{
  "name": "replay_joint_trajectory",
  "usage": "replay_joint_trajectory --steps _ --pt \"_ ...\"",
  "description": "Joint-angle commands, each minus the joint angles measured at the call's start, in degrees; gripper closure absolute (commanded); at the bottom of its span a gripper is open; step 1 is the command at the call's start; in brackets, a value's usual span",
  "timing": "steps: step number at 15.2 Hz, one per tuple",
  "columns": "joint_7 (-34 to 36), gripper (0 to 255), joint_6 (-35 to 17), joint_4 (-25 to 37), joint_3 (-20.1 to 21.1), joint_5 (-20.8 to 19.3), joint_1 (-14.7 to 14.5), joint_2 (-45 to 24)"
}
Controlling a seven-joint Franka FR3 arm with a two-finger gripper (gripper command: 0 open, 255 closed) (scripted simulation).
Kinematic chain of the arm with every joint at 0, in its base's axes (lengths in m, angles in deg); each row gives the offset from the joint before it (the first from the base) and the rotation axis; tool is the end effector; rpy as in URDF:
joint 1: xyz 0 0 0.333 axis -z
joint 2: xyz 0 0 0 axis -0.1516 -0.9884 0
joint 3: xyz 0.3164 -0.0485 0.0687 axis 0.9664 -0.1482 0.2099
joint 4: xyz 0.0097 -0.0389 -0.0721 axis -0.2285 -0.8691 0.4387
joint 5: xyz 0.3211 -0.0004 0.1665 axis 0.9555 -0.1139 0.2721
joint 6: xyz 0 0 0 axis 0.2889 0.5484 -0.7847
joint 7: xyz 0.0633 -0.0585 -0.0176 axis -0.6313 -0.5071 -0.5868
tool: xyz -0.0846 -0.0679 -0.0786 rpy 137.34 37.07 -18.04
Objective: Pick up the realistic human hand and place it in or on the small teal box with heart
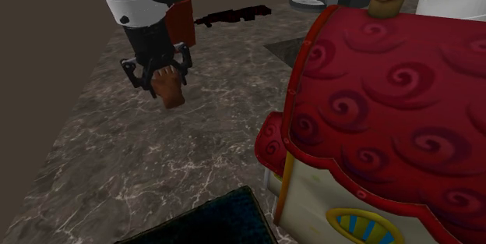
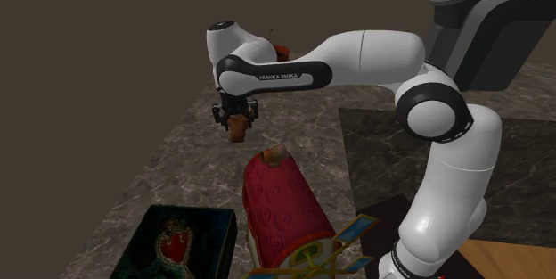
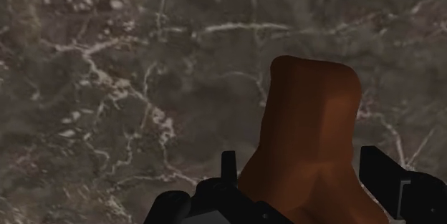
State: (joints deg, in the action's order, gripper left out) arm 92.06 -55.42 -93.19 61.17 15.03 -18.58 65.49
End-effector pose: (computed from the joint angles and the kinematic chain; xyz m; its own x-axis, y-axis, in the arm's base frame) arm 0.4616 0.3735 0.5309 0.9729 -0.2128 0.0908 -0.2162 -0.9759 0.0302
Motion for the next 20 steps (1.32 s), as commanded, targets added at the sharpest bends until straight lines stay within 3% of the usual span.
replay_joint_trajectory --steps 1,20 --pt "-0.11 255 1.44 1.63 0.04 -0.08 -0.17 -0.2" --pt "-0.48 255 18.76 23.64 0.44 -3.28 -4.43 -5.64"
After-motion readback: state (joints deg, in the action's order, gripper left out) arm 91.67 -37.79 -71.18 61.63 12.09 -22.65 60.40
